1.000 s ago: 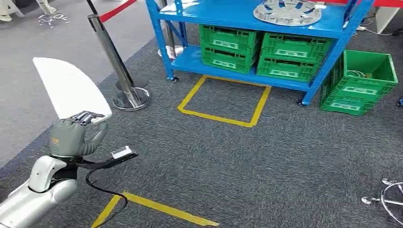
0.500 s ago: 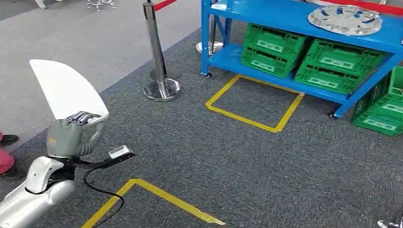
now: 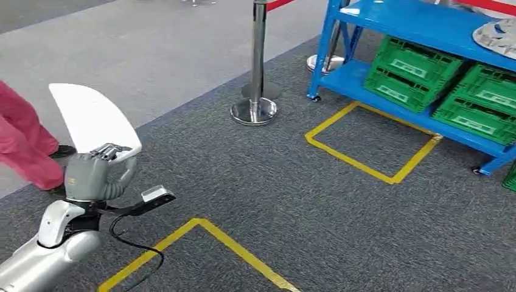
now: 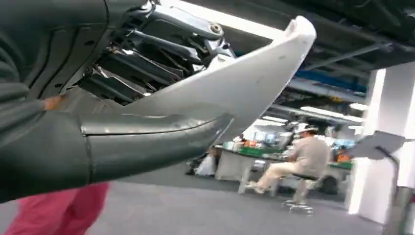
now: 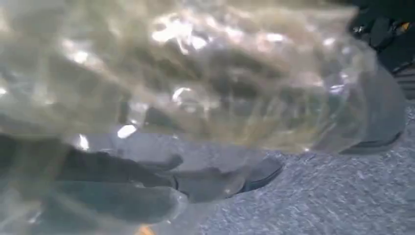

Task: Take the parts from the cabinet and place them on the table.

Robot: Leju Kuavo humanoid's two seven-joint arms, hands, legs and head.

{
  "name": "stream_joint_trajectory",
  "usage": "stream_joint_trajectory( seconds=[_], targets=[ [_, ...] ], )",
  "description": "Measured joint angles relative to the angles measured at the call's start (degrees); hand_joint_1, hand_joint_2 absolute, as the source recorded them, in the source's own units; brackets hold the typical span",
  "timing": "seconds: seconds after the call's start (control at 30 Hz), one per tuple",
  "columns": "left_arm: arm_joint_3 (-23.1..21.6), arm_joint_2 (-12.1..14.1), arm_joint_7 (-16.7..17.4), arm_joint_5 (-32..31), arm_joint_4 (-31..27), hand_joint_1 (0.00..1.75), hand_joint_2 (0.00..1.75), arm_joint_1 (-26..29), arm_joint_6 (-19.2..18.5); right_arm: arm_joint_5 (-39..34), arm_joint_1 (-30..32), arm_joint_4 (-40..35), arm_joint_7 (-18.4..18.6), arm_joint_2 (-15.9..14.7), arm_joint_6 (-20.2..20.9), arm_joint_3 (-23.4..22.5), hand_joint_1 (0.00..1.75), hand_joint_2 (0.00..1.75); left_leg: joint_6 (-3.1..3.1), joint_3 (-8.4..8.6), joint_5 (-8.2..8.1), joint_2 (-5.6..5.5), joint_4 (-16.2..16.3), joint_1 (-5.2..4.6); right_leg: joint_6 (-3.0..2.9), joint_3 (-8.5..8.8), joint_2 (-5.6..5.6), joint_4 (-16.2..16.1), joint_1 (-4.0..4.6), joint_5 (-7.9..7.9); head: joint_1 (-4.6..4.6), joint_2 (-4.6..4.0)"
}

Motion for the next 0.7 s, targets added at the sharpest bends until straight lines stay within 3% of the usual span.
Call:
stream_joint_trajectory(
  seconds=[0.03,0.07,0.1,0.13,0.17,0.23,0.27,0.3,0.33,0.37,0.47,0.5,0.53,0.57,0.6,0.63,0.67,0.7],
  targets=[
    [0.0,0.1,-0.1,0.0,0.0,1.75,1.75,-0.4,0.0,0.0,0.1,0.0,-0.1,0.0,0.0,0.0,0.0,0.0,-0.44,-1.47,-2.13,2.69,3.1,0.06,-0.03,0.17,-0.91,-0.1,-0.03,-0.01,-0.61,0.0],
    [-0.1,0.0,-0.2,0.0,0.0,1.75,1.75,-0.7,0.0,0.0,0.1,0.0,-0.1,0.0,0.0,0.0,0.0,0.0,-0.97,-3.66,-4.31,4.22,7.5,0.33,0.02,0.19,-1.87,-0.1,-0.06,-0.09,-0.78,0.0],
    [-0.1,-0.1,-0.2,0.0,0.0,1.75,1.75,-0.5,0.0,0.0,0.2,0.0,-0.1,0.1,0.0,0.0,0.0,0.0,-1.44,-5.95,-6.15,5.08,12.1,0.72,0.07,0.2,-2.8,-0.1,-0.09,-0.26,-0.74,0.0],
    [-0.1,-0.1,-0.2,0.0,0.0,1.75,1.75,-0.2,0.0,0.0,0.2,0.0,-0.1,0.1,0.0,0.0,0.0,0.0,-1.87,-7.55,-6.86,5.38,15.1,1.15,0.11,0.2,-3.64,0.0,-0.12,-0.34,-0.74,0.0],
    [-0.1,-0.1,-0.2,0.0,0.0,1.75,1.75,0.0,0.0,0.0,0.2,0.0,-0.1,0.1,0.0,0.0,0.0,0.0,-2.28,-7.79,-6.25,5.54,15.4,1.56,0.32,0.26,-4.59,0.0,-0.23,-0.48,-0.74,0.0],
    [-0.1,-0.1,-0.2,0.0,0.0,1.75,1.75,-0.1,0.0,0.0,0.1,0.0,-0.1,0.1,0.0,0.0,0.0,0.0,-2.97,-4.83,-2.25,6.12,9.7,2.14,0.9,0.45,-6.11,0.2,-0.56,-0.85,-0.72,0.0],
    [-0.1,-0.1,-0.2,0.0,0.0,1.75,1.75,-0.1,0.0,0.0,0.1,0.0,-0.1,0.2,0.0,0.0,0.0,0.0,-3.37,-1.43,0.59,7.46,3.7,2.38,1.41,0.7,-6.93,0.5,-0.88,-1.25,-0.74,0.0],
    [-0.1,-0.1,-0.2,0.0,0.0,1.75,1.75,-0.1,0.0,0.0,0.1,0.0,-0.1,0.1,0.0,0.0,0.0,0.0,-3.9,0.65,0.78,10.41,-0.3,2.3,2.06,0.92,-7.52,0.9,-0.7,-1.67,-0.8,0.0],
    [-0.1,-0.2,-0.2,0.0,-0.1,1.75,1.75,-0.2,0.0,0.0,0.0,0.0,-0.1,-0.1,0.0,0.0,0.0,0.0,-2.94,0.7,0.38,10.45,-0.4,1.84,2.6,0.64,-7.92,1.2,-0.47,-2.11,-1.07,0.0],
    [-0.1,-0.2,-0.2,0.1,-0.1,1.75,1.75,-0.2,0.0,0.0,0.0,0.0,-0.1,-0.1,0.0,0.0,0.0,0.0,-1.77,0.57,0.3,9.26,-0.3,1.73,2.87,0.67,-8.4,1.1,-0.43,-2.21,-0.9,0.0],
    [-0.1,-0.2,-1.0,2.5,-0.2,1.75,1.75,-0.1,-0.4,0.0,-0.1,0.0,-0.1,0.0,0.0,0.0,0.0,0.0,-0.33,0.28,0.36,7.32,-0.3,1.45,3.71,1.67,-10.19,0.8,-0.79,-2.64,-0.65,0.0],
    [0.0,-0.2,-1.4,3.8,-0.2,1.75,1.75,0.0,-0.8,-0.1,-0.1,0.0,-0.1,0.0,0.0,-0.1,0.0,0.0,0.07,0.35,0.45,6.96,-0.4,1.6,4.13,1.19,-8.17,1.5,-1.11,-3.55,-0.59,0.0],
    [0.1,-0.2,-1.7,4.9,-0.3,1.75,1.75,-0.2,-1.2,-0.1,-0.1,0.0,-0.2,0.0,0.0,-0.1,0.0,0.0,0.44,0.31,0.45,6.32,-0.4,1.54,3.97,-0.01,-5.12,4.3,-1.13,-5.55,-0.48,0.0],
    [0.0,-0.3,-2.1,6.0,-0.3,1.75,1.75,-0.3,-1.5,-0.2,-0.1,0.0,-0.2,0.0,0.0,-0.1,0.0,0.0,0.74,0.23,0.5,5.75,-0.4,1.4,3.8,-2.33,-3.59,9.1,-1.05,-7.92,-0.26,0.0],
    [0.0,-0.5,-2.3,6.6,-0.3,1.75,1.75,-0.2,-1.7,-0.2,0.1,0.0,-0.2,0.0,0.0,-0.1,0.0,0.0,0.99,0.12,0.51,5.05,-0.4,1.17,3.65,-5.22,-2.79,14.7,-0.94,-10.13,-0.24,0.0],
    [-0.1,-0.6,-2.4,7.1,-0.3,1.75,1.75,-0.1,-2.0,-0.3,0.2,0.0,-0.2,0.0,0.0,-0.1,0.0,0.0,1.1,0.07,0.52,4.3,-0.4,0.92,3.41,-7.62,-2.47,19.0,-0.81,-11.32,-0.24,0.0],
    [-0.1,-0.6,-2.5,7.4,-0.3,1.75,1.75,0.0,-2.1,-0.4,0.3,0.0,-0.2,0.0,0.0,0.0,0.0,0.0,1.2,0.07,0.52,3.42,-0.3,0.67,3.06,-9.16,-2.35,20.9,-0.6,-11.01,-0.26,0.0],
    [-0.1,-0.7,-2.5,7.9,-0.3,1.75,1.75,0.1,-2.2,-0.4,0.3,0.0,-0.2,0.1,0.0,0.0,0.0,0.0,1.28,0.12,0.51,2.59,-0.3,0.47,2.59,-9.04,-2.26,19.6,-0.41,-9.23,-0.26,0.0]
  ],
)
